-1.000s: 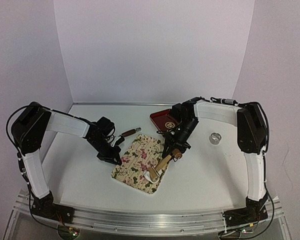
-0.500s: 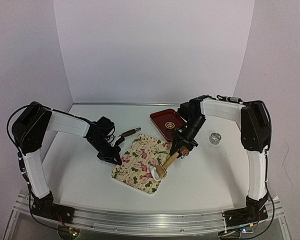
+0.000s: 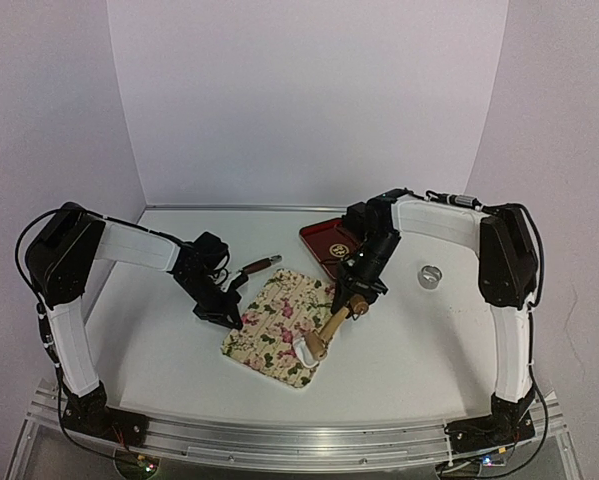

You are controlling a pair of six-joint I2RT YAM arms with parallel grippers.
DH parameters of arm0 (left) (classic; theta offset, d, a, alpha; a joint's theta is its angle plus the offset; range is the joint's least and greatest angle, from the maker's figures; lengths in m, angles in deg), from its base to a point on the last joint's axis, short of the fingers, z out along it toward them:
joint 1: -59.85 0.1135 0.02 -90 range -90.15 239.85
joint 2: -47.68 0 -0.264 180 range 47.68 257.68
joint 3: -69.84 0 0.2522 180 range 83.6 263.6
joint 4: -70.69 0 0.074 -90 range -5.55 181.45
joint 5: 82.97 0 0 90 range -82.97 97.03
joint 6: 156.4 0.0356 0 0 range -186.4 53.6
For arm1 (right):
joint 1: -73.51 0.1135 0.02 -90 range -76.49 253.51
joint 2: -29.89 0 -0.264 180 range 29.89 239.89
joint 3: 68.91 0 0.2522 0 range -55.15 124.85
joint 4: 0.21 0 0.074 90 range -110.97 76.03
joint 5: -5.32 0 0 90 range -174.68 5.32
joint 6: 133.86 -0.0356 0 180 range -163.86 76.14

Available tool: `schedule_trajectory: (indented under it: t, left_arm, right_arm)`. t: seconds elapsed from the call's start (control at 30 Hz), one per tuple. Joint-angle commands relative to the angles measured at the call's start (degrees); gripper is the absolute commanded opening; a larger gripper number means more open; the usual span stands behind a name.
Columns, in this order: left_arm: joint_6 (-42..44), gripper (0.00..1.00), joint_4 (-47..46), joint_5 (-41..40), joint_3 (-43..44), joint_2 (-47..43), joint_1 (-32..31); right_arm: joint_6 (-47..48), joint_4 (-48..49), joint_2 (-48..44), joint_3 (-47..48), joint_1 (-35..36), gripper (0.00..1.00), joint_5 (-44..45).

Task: Roll out the dumpling wrappers from the dough

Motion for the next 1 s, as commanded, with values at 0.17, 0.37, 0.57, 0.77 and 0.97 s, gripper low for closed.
schedule_trajectory:
  t: [0.17,0.37,0.57,0.77,0.97]
  left_arm:
    - [0.07,0.00,4.92,-11.58,-1.07,4.77,2.38]
    - [0.49,0.00,4.93,-10.68,-0.62,4.87,2.38]
    - [1.51,0.00,5.74,-11.79,-0.50,4.35,2.42]
    - [1.91,0.00,5.74,-12.62,-1.39,3.14,2.62]
    - [1.00,0.00,5.29,-13.09,-3.39,1.86,2.73]
  right_arm:
    - [-6.29,0.69,11.44,-5.93,10.26,0.00,31.27]
    - [-7.20,2.22,12.22,-2.65,13.23,0.00,32.94]
    - [-7.16,1.81,12.80,1.68,14.51,0.00,35.19]
    - [-3.57,1.03,13.32,3.88,14.52,0.00,37.24]
    - [-1.99,-0.85,13.07,1.36,12.67,0.00,41.75]
